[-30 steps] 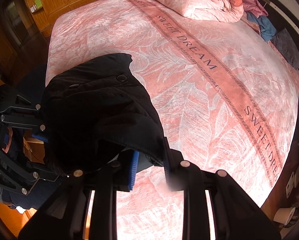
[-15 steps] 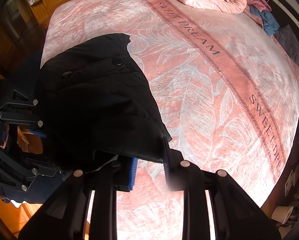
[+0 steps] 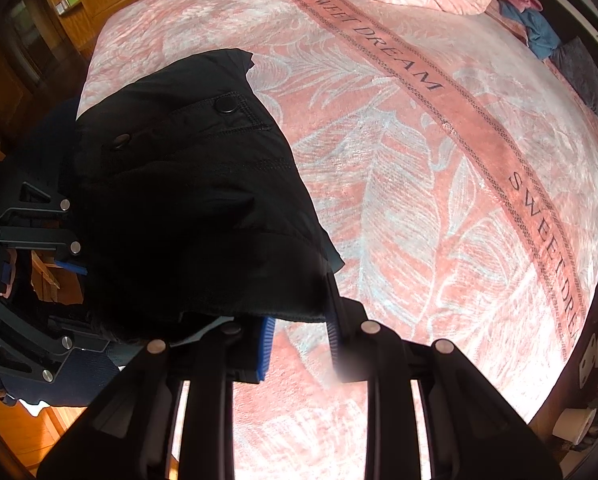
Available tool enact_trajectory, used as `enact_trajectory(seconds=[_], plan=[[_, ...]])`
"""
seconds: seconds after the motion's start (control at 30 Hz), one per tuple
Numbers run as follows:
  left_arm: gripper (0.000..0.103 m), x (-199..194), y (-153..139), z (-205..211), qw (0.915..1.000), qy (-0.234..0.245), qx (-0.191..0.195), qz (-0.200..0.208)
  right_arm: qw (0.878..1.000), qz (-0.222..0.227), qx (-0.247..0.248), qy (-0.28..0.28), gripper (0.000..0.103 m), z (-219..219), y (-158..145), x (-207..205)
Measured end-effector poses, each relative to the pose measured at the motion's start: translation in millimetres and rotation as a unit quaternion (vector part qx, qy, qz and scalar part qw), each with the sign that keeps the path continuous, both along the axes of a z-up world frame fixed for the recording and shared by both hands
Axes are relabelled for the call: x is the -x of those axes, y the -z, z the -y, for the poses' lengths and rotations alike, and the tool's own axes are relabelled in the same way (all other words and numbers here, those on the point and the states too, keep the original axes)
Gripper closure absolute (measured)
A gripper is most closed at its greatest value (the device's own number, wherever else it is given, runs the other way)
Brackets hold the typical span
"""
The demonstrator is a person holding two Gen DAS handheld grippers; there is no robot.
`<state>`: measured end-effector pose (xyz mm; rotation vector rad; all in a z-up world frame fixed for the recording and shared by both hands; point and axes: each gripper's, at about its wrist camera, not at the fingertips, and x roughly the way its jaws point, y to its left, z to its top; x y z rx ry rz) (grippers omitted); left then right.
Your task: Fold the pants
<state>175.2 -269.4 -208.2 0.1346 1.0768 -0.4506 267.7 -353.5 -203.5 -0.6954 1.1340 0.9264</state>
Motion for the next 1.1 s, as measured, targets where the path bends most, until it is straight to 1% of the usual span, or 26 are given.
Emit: enact_trajectory(seconds=[0.17,0.3,0.6,0.7,0.8,0.87,0.93,1.0,1.03,1.07,1.1], plan=[[0.073,-1,8,3,1.0000,0.002,-0.003,-0.006,1.000,-0.007,-0.006,0.009,0.080,5,10,-2],[0.073,-1,11,4,0.9999,0.004,-0.008,-0.007,1.000,-0.005,-0.008,0.017,0.080,6,12,-2],[0.073,4,14,6,0.9997,0.019,-0.012,-0.005,0.998,0.015,-0.014,0.054,0.077,12,-1,9],[0.073,3,15,1,0.9996,0.026,0.000,-0.011,0.997,0.022,-0.014,0.078,0.077,18,-7,13],[0.072,3,12,-6,0.9991,0.030,0.025,-0.014,0.994,0.026,-0.025,0.105,0.077,25,-16,18],[0.072,4,7,-12,0.9985,0.031,0.041,-0.017,0.990,0.019,-0.039,0.133,0.076,30,-22,20],[0.071,8,-4,-20,0.9971,0.031,0.067,-0.018,0.987,0.017,-0.043,0.156,0.076,32,-27,22],[0.065,13,-17,-33,0.9937,0.032,0.106,-0.020,0.985,0.020,-0.044,0.168,0.076,33,-32,27],[0.051,17,-25,-41,0.9908,0.030,0.131,-0.016,0.983,0.022,-0.047,0.178,0.076,33,-35,29],[0.026,20,-34,-51,0.9876,0.023,0.155,-0.003,0.981,0.020,-0.052,0.187,0.074,34,-38,30],[0.016,24,-42,-61,0.9851,0.011,0.171,0.016,0.979,0.025,-0.054,0.196,0.072,33,-42,31]])
